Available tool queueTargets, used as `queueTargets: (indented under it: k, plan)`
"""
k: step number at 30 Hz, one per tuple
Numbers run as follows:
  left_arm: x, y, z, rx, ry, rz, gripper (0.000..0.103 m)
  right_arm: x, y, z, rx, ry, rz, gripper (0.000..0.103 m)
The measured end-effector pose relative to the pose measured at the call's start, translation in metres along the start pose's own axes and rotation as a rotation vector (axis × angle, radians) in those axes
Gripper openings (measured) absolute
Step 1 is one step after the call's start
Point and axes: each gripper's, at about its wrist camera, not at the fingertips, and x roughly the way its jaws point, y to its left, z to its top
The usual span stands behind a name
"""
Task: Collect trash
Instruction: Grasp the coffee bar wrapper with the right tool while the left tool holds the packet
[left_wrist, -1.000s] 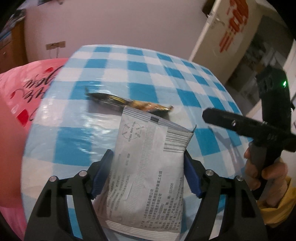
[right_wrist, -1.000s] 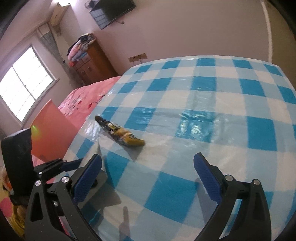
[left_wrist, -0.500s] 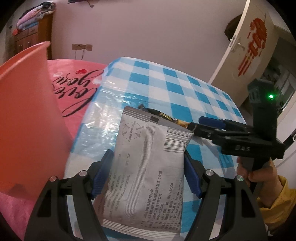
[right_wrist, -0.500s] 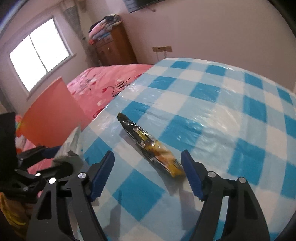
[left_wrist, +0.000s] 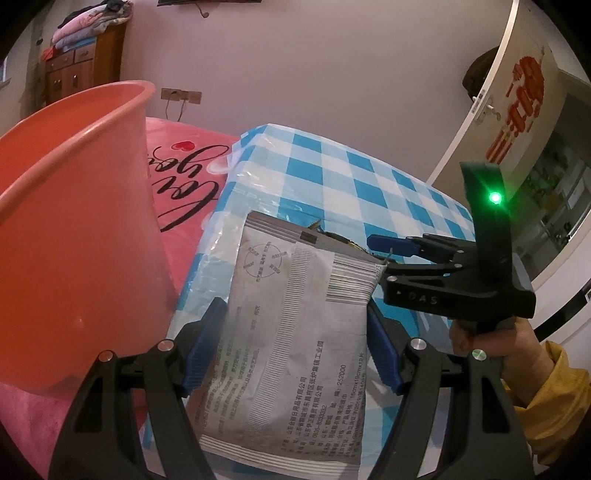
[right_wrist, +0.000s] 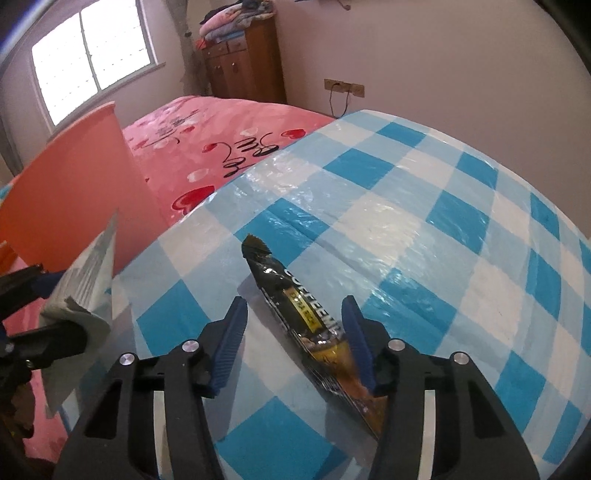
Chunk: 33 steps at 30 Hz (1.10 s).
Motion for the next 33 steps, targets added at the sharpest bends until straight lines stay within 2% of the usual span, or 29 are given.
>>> queueTargets:
  k: [6, 10, 21, 27, 33]
  plan:
    - [0.002, 0.003, 0.0, -0.005, 0.001, -0.004, 0.073, 0.009, 0.003, -0.001, -0.038, 0.02, -0.034, 0.049]
    - [0.003, 0.003, 0.0, -0.005, 0.007, -0.007, 0.073, 0.009, 0.004, -0.001, -0.05, 0.014, -0.052, 0.043]
    - [0.01, 0.0, 0.002, 0.002, 0.022, 0.009, 0.073, 0.006, 0.005, -0.009, -0.048, -0.021, -0.092, 0.036]
    - [0.008, -0.005, 0.003, 0.012, 0.014, 0.022, 0.073, -0.005, -0.005, -0.017, 0.03, -0.028, -0.081, 0.03]
    - [0.0, -0.011, 0.002, 0.033, -0.007, 0.036, 0.073, -0.025, -0.026, -0.029, 0.177, -0.06, -0.035, 0.024]
